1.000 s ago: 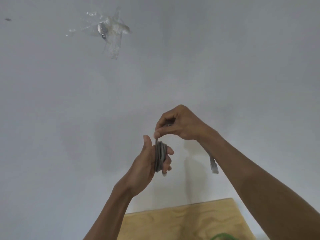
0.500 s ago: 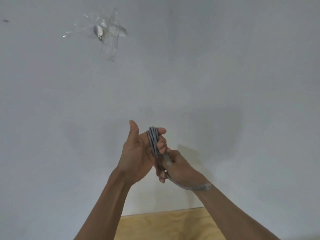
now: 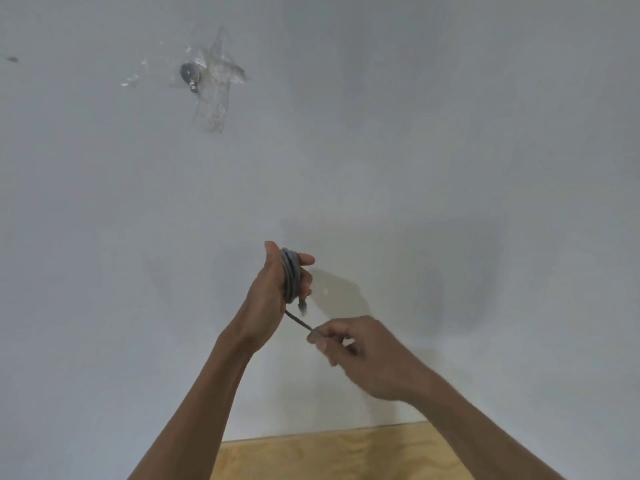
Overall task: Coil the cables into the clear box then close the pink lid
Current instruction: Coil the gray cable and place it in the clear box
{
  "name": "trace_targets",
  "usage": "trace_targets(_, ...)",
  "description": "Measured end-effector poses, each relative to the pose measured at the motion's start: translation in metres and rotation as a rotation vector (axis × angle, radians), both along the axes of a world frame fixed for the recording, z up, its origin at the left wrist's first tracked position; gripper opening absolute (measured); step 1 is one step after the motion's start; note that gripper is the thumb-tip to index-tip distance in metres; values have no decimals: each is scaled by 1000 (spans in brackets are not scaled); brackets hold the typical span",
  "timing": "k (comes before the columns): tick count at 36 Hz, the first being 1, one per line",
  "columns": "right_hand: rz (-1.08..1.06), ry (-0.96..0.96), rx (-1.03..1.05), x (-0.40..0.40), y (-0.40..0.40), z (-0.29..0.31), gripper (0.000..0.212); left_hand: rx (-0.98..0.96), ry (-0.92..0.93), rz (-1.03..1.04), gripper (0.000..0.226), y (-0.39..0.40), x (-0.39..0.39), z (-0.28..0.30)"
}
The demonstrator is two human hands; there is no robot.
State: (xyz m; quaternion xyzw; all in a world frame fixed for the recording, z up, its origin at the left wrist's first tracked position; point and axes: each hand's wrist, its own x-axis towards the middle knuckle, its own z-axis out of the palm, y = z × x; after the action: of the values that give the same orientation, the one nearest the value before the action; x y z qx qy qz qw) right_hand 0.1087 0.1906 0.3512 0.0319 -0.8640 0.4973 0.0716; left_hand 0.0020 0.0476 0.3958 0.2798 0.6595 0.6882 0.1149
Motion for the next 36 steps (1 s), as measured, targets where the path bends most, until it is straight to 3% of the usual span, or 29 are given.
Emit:
trace_targets(4, -68, 219, 484, -2, 10, 42, 17, -141, 38, -42, 95, -2, 5, -9)
trace_targets(7, -38, 325, 613, -8, 16, 77, 13, -204, 71, -155, 102, 3, 17, -14)
trace_targets(11, 8, 365, 401, -28, 27, 95, 17, -92, -52, -288, 95, 11, 31, -21)
trace_targets(15, 62, 305, 113, -40, 33, 82, 21, 2, -177, -364, 105, 10, 35, -20)
trace_targets(22, 99, 236, -239, -40, 19, 55, 24, 69, -244, -390, 100, 6, 42, -9)
trace_targets(26, 12, 299, -333, -37, 10, 49, 32, 63, -246, -193, 93, 9, 48, -5)
trace_targets(36, -181, 408, -282, -33, -8, 46, 29, 202, -125, 471, 90, 28, 53, -8)
